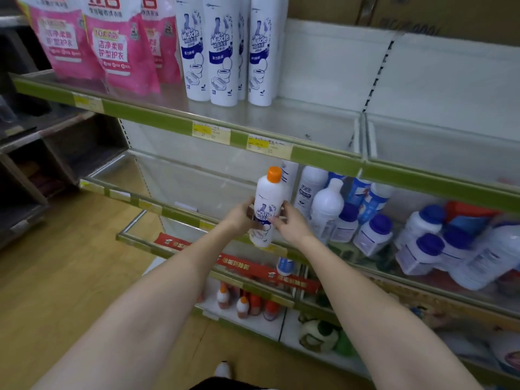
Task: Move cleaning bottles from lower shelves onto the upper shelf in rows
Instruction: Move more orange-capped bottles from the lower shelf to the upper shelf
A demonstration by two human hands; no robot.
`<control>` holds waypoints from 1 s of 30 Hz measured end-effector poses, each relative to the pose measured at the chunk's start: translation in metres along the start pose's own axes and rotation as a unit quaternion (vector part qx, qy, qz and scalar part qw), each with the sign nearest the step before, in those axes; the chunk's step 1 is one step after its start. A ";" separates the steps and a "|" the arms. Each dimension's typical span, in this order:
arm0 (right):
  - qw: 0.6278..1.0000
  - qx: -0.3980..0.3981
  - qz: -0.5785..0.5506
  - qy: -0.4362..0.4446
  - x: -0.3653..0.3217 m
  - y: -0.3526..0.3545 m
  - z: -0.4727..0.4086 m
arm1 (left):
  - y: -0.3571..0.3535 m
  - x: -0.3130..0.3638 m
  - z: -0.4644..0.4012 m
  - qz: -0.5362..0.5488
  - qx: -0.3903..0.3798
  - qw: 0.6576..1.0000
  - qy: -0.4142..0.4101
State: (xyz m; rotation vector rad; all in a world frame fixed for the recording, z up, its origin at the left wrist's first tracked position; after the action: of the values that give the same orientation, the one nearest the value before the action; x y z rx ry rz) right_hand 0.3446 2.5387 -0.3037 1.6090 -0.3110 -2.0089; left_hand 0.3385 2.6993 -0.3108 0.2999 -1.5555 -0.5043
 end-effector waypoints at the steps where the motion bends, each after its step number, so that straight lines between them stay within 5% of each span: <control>1: 1.000 -0.006 -0.005 -0.006 0.007 0.007 0.008 | -0.009 0.008 0.009 -0.007 -0.009 1.000 0.001; 13: 0.978 -0.098 -0.118 -0.142 0.117 0.053 0.111 | -0.138 0.043 0.126 0.104 -0.012 0.991 0.078; 30: 0.961 -0.038 -0.150 -0.227 0.227 0.112 0.173 | -0.255 0.058 0.145 0.137 -0.127 0.972 0.141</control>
State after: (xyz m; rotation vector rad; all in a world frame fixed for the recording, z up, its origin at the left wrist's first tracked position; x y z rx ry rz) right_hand 0.1778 2.2967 -0.3918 1.1872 -0.1561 -2.5864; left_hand 0.1619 2.4699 -0.3837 -0.0412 -1.2159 -0.4166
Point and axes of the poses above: each hand's wrist, its own z-axis away from the middle knuckle, its own y-axis out of the back of the hand, x = y × z, the point moved 4 cm from there along -z, towards the middle knuckle, and after that the axes turned 12 degrees about -y, right-handed, at the moved point
